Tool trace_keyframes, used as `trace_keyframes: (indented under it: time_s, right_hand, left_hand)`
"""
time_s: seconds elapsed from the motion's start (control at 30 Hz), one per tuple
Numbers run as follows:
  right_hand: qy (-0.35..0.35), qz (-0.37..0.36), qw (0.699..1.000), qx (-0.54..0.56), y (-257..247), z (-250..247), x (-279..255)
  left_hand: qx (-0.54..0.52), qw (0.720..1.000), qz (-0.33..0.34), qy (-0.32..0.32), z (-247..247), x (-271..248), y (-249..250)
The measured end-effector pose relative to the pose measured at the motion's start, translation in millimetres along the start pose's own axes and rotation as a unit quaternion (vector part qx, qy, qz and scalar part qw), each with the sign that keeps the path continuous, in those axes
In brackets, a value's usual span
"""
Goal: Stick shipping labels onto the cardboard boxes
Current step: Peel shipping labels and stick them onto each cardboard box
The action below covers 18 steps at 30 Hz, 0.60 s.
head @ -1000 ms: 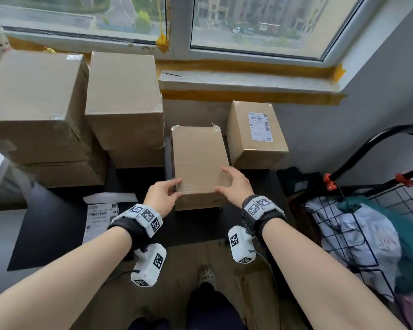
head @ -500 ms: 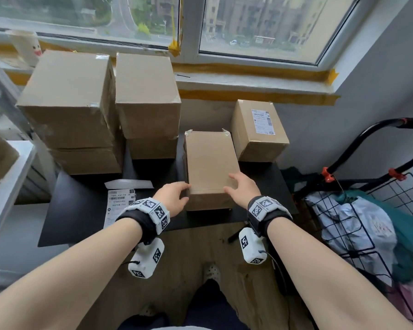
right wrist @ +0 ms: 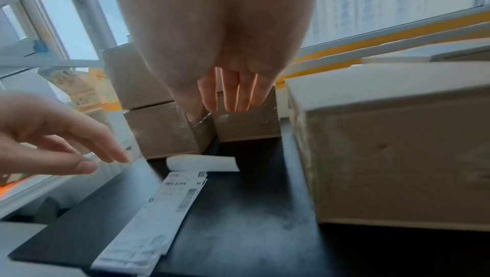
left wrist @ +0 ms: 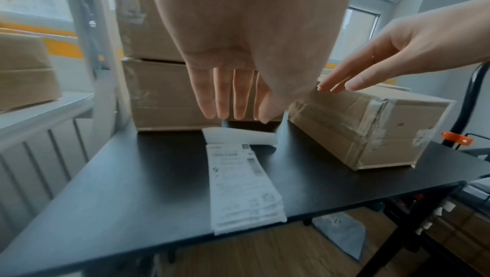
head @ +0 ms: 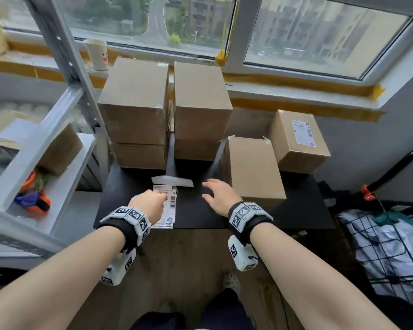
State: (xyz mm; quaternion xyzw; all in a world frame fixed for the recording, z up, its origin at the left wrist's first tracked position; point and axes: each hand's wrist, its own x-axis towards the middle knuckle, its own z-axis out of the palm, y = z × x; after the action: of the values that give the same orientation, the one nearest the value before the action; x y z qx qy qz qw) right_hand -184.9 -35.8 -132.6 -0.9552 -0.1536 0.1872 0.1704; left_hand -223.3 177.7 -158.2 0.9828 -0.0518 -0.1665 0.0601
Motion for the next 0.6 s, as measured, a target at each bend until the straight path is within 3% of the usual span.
trace_keyframes:
  time_s: [0.33,0.6]
  right_hand:
    - [-0.093,-0.05,0.994,-0.022,-45,81,30]
    - [-0.105,-0.049,0.993,-0.015,-34,120,45]
  left_hand:
    - [-0.057,0.997,-0.017,-0.047,51,-19,-46]
    - [-0.096,0.995,0.001,-0.037,87,-7,-49]
